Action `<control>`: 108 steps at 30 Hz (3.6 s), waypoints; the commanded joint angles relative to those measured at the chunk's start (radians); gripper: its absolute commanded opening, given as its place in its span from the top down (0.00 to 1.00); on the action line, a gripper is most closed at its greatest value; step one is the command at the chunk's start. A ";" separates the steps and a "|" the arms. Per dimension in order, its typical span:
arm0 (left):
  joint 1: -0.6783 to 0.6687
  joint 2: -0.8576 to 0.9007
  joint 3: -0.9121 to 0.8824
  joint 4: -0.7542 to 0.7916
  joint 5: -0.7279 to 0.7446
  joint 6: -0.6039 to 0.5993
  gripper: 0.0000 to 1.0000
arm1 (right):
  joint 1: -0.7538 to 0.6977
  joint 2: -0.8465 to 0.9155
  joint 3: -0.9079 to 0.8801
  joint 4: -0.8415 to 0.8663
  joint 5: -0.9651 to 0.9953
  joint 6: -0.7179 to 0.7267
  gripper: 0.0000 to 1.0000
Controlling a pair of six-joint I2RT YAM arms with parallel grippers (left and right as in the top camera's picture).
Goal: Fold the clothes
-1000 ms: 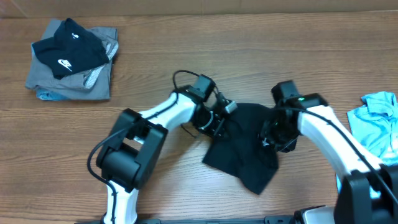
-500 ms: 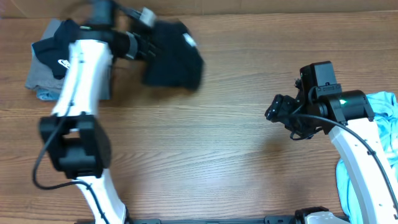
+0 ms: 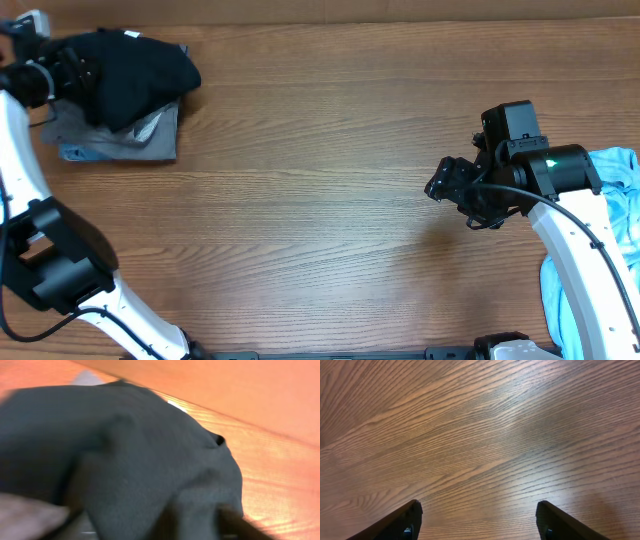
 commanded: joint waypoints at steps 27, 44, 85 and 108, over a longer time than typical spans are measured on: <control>-0.906 -0.629 0.172 -0.855 -0.596 0.018 0.00 | 0.068 -0.364 0.299 0.008 -0.015 -0.116 0.00; -1.094 -0.608 0.158 -0.800 -0.600 0.015 0.00 | 0.073 -0.381 0.297 -0.022 -0.015 -0.116 0.00; -1.094 -0.608 0.158 -0.800 -0.600 0.015 0.00 | 0.058 -1.344 -1.206 1.111 0.291 -0.262 0.00; -1.094 -0.611 0.158 -0.826 -0.599 0.015 0.00 | 0.058 -1.345 -1.206 1.111 0.291 -0.262 0.00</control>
